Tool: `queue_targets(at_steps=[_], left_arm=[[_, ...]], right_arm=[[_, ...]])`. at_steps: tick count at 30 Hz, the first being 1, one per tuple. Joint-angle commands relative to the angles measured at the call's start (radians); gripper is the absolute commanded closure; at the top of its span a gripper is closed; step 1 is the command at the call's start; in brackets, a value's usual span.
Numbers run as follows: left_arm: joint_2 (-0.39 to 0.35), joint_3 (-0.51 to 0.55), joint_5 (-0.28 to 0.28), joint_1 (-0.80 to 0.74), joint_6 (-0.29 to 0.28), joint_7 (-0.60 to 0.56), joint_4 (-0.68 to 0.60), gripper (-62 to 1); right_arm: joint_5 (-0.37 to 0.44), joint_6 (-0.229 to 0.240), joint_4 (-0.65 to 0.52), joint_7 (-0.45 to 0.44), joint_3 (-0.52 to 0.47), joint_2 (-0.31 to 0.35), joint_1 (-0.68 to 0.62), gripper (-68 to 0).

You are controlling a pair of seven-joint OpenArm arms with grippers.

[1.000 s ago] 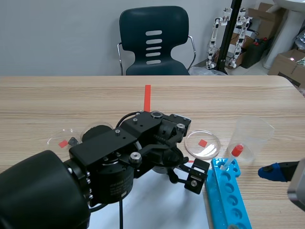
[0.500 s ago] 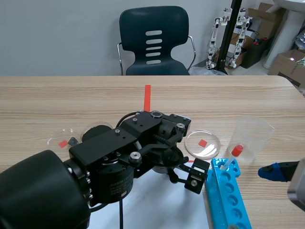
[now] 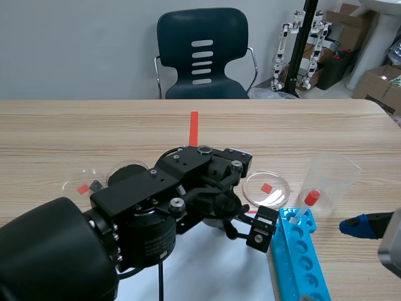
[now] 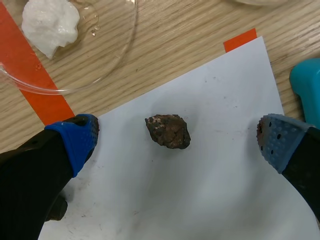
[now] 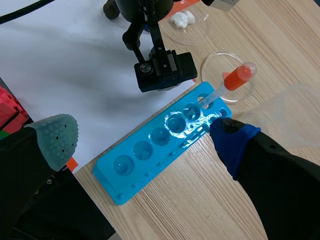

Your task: Pick up the right mineral with the left hand

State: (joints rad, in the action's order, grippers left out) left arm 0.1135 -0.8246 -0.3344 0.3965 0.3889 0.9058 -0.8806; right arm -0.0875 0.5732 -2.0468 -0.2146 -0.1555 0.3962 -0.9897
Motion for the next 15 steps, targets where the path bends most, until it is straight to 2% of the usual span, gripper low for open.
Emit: queue_targets(at_steps=[1, 14, 15], left_arm=[[0.034, 0.000, 0.001, 0.016, -0.003, -0.012, -0.019, -62.3], [0.034, 0.000, 0.001, 0.016, -0.003, -0.015, -0.019, -62.3], [0.034, 0.000, 0.001, 0.016, -0.003, -0.015, -0.019, -56.7]], right_arm=[[0.008, -0.001, -0.016, -0.008, -0.002, 0.011, 0.006, -54.7], [0.008, -0.001, -0.016, -0.008, -0.002, 0.011, 0.006, -54.7], [0.008, -0.001, -0.016, -0.008, -0.002, 0.011, 0.006, -54.7]])
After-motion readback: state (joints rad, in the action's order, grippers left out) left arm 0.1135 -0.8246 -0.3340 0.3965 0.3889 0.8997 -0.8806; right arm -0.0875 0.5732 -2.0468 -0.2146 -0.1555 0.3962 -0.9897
